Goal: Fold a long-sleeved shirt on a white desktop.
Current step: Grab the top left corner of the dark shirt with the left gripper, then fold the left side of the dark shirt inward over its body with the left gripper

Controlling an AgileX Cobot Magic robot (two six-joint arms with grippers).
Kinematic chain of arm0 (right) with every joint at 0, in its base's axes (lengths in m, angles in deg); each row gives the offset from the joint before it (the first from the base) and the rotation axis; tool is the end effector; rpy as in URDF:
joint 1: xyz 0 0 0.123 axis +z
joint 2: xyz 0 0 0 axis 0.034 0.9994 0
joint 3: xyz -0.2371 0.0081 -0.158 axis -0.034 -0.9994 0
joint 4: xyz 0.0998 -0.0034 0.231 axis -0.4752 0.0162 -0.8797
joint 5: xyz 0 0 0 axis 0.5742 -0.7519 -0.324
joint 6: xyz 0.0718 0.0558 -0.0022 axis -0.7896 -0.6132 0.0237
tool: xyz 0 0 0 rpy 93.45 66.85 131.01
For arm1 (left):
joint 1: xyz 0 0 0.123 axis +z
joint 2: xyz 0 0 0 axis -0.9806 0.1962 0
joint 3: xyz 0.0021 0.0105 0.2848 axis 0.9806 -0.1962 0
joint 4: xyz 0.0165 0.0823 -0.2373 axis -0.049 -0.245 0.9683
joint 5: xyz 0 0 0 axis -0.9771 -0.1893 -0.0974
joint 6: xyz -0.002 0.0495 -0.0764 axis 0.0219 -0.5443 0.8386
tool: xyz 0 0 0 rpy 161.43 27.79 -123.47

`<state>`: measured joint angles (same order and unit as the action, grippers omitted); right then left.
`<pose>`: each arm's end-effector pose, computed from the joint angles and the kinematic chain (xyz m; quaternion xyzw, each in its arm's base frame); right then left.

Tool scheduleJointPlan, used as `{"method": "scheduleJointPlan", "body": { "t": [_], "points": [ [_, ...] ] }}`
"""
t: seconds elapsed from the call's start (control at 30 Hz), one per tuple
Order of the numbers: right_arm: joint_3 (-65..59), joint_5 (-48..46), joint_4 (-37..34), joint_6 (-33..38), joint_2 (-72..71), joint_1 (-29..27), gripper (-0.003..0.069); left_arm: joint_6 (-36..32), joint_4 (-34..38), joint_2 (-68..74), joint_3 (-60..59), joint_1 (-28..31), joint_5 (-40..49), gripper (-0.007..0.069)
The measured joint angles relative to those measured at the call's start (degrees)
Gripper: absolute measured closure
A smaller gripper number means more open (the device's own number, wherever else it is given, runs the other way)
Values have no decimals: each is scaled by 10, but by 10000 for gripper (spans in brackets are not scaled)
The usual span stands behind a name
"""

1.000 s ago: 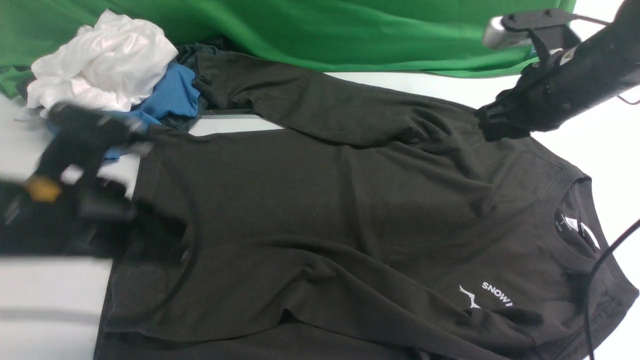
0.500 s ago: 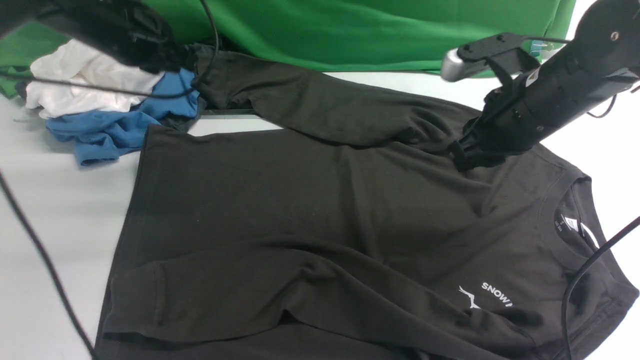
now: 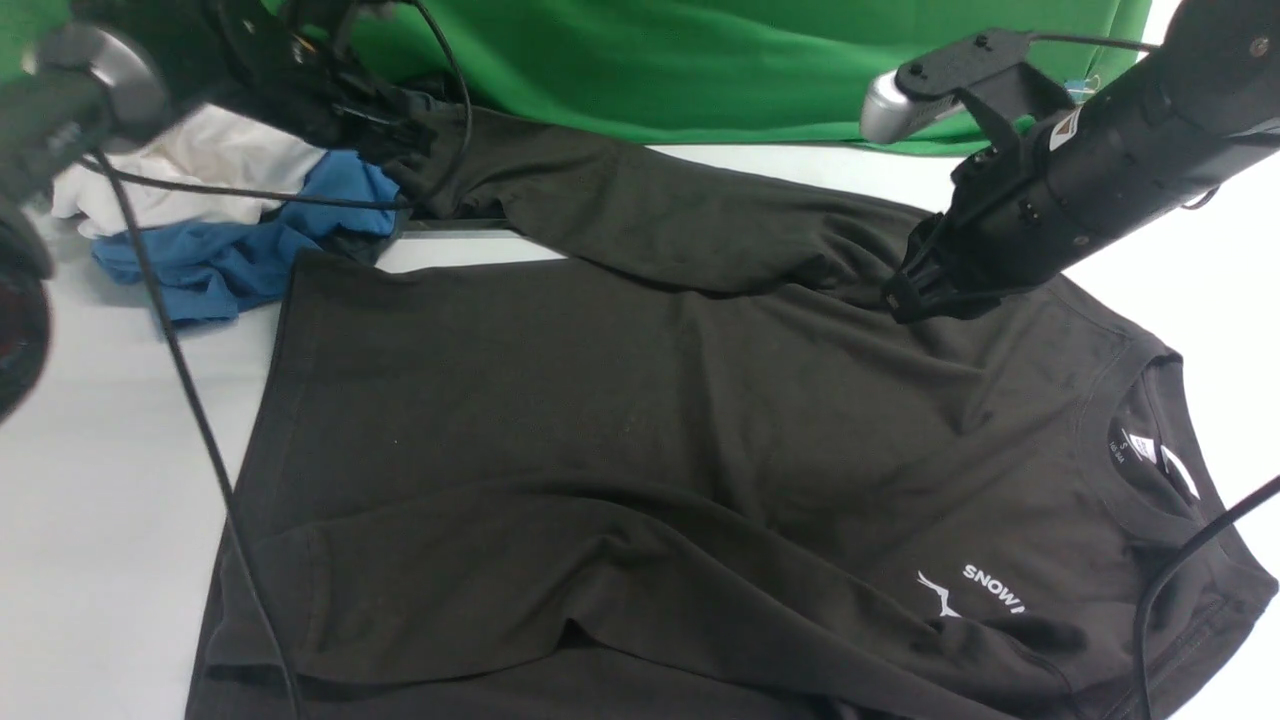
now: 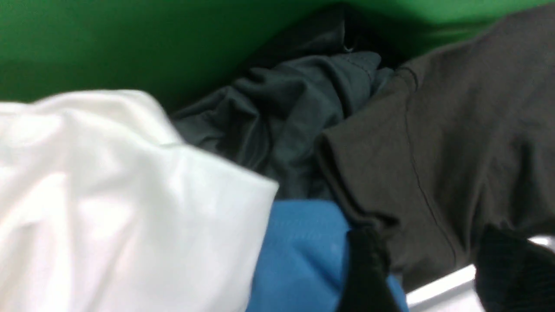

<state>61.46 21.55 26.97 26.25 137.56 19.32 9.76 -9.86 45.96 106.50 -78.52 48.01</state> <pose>0.3369 0.1250 0.2799 -0.2630 0.9282 0.1131 0.2377 0.5261 -0.0084 0.2077 0.1805 0.8985 0.0208 0.3995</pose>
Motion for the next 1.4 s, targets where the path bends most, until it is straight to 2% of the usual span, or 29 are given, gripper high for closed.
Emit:
{"method": "scheduleJointPlan", "body": {
  "t": [0.1, 0.23, 0.33, 0.53, 0.63, 0.9, 1.17, 1.4],
  "points": [
    [0, 0, -4, 0, -6, 0, 461, 0, 11, 33, 24, -1, -20, 182],
    [0, -1, -5, 1, -9, 0, 461, 0, 17, 55, 33, -1, -27, 216],
    [0, -1, -5, 2, -9, 0, 461, 0, 17, 60, 34, -1, -25, 292],
    [0, -1, -6, 2, -9, 0, 461, 0, 18, 61, 35, -1, -25, 514],
    [0, -2, -6, 2, -9, 0, 461, 0, 18, 57, 35, -1, -24, 575],
    [0, -2, -6, 2, -9, 0, 459, 0, 29, 29, 35, -1, -5, 583],
    [0, -2, -6, 7, -9, 0, 459, 0, 35, -24, 35, -1, 80, 583],
    [0, 22, -15, 62, -9, 2, 446, 0, 56, -87, 35, -1, 131, 583]
  ]
}}
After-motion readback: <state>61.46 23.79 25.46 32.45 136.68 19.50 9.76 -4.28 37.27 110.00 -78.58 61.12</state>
